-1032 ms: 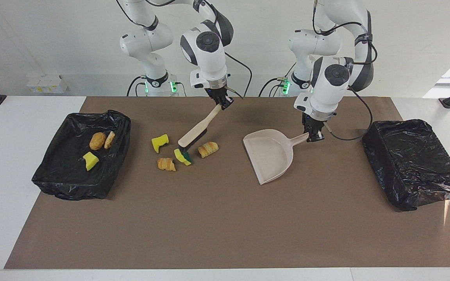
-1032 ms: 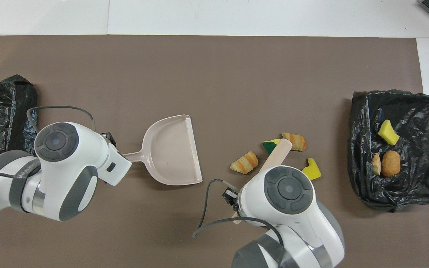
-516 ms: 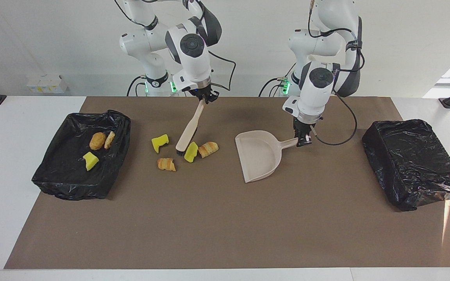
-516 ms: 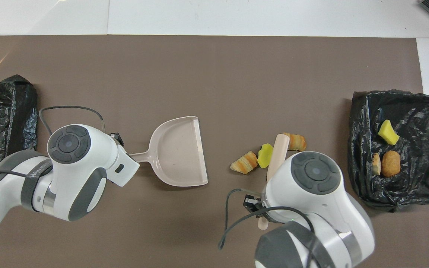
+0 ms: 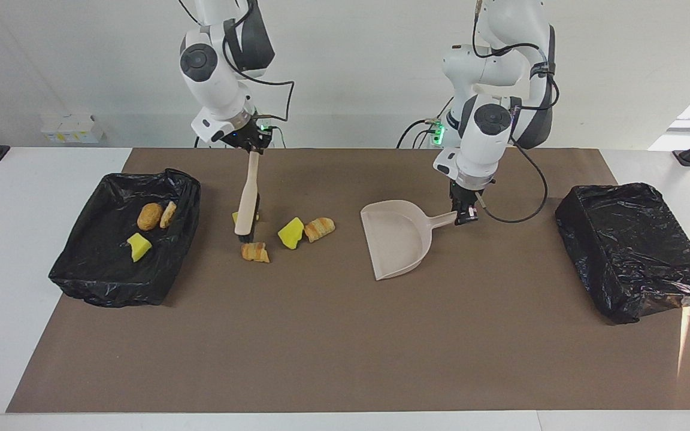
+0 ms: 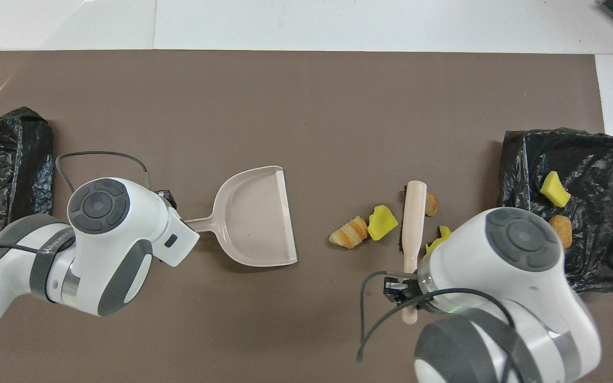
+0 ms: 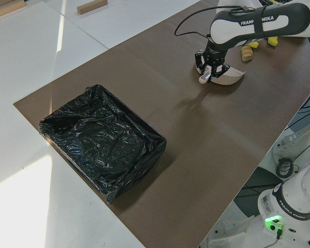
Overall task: Sweep and dump trash in bin
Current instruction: 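Sweep the sponges and bread toward the dustpan with the right gripper's brush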
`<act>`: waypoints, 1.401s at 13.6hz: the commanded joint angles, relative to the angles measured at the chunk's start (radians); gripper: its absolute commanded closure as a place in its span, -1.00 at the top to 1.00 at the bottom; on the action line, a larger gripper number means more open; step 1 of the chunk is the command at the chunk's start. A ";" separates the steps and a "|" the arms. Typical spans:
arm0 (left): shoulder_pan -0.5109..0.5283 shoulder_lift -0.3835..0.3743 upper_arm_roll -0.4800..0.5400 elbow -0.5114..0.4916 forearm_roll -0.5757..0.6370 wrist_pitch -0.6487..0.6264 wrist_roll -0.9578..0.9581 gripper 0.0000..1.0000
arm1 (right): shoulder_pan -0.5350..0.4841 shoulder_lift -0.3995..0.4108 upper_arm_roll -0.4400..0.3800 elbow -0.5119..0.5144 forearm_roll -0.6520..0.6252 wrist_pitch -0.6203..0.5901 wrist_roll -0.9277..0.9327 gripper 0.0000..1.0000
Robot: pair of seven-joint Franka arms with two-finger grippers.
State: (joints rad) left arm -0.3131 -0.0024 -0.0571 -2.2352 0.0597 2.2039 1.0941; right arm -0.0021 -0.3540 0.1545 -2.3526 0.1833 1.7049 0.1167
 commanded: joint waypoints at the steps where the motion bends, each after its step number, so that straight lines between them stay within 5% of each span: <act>1: -0.017 -0.008 0.008 -0.011 0.025 0.008 -0.020 -1.00 | -0.136 -0.033 0.011 -0.062 -0.016 0.050 -0.208 -1.00; 5: -0.031 -0.010 0.008 -0.012 0.025 0.007 -0.026 -1.00 | -0.209 -0.051 0.011 -0.213 -0.045 0.218 -0.345 -1.00; 9: -0.076 -0.019 0.008 -0.014 0.025 -0.039 -0.086 -1.00 | -0.231 -0.040 0.020 -0.244 -0.071 0.294 -0.410 -1.00; 12: -0.103 -0.022 0.008 -0.014 0.028 -0.052 -0.100 -1.00 | -0.097 -0.008 0.020 -0.240 -0.071 0.292 -0.265 -1.00; 15: -0.092 -0.022 0.008 -0.015 0.072 -0.050 -0.096 -1.00 | 0.049 0.140 0.023 -0.157 -0.050 0.296 -0.160 -1.00; 19: -0.089 -0.024 0.008 -0.018 0.074 -0.049 -0.099 -1.00 | 0.250 0.177 0.022 -0.076 0.083 0.299 -0.045 -1.00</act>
State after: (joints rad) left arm -0.3992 -0.0037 -0.0540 -2.2352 0.1057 2.1674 1.0084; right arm 0.1913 -0.2141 0.1788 -2.4857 0.2078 2.0090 0.0500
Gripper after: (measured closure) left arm 0.674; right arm 0.727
